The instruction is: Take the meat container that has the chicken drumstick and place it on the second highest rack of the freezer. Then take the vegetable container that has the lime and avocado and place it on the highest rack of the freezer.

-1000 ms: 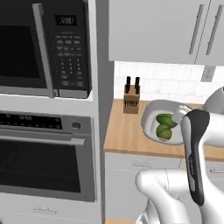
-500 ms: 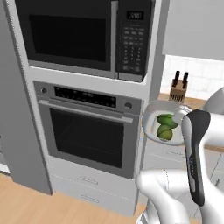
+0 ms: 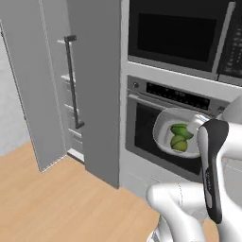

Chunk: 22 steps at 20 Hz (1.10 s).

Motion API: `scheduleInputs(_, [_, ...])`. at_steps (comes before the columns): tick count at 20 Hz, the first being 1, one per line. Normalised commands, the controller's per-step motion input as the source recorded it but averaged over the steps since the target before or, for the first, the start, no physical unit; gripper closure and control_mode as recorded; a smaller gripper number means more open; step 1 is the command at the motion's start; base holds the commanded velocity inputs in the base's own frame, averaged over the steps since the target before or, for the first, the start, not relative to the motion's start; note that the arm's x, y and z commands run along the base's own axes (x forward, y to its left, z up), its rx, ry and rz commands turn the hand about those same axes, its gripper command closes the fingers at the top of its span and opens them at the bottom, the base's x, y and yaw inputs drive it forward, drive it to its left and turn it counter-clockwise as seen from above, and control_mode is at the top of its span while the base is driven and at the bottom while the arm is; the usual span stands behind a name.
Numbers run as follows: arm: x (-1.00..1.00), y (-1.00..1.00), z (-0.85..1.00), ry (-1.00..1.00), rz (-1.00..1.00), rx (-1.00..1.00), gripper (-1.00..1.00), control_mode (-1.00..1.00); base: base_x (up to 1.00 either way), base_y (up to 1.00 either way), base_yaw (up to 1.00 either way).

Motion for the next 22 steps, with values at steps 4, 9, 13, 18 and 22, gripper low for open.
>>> scheduleInputs(4, [0.00,0.00,0.00,0.00,0.00,0.00,1.00,1.00,0.28,1.00,0.38])
scheduleInputs(9, [0.00,0.00,0.00,0.00,0.00,0.00,1.00,1.00,0.64,0.95,0.20])
scheduleInputs(13, [0.00,0.00,0.00,0.00,0.00,0.00,1.00,1.00,0.89,0.76,0.06])
scheduleInputs(18, [0.00,0.00,0.00,0.00,0.00,0.00,1.00,1.00,0.85,0.56,-0.01])
scheduleInputs(22, [0.00,0.00,0.00,0.00,0.00,0.00,1.00,1.00,0.49,0.30,-0.13])
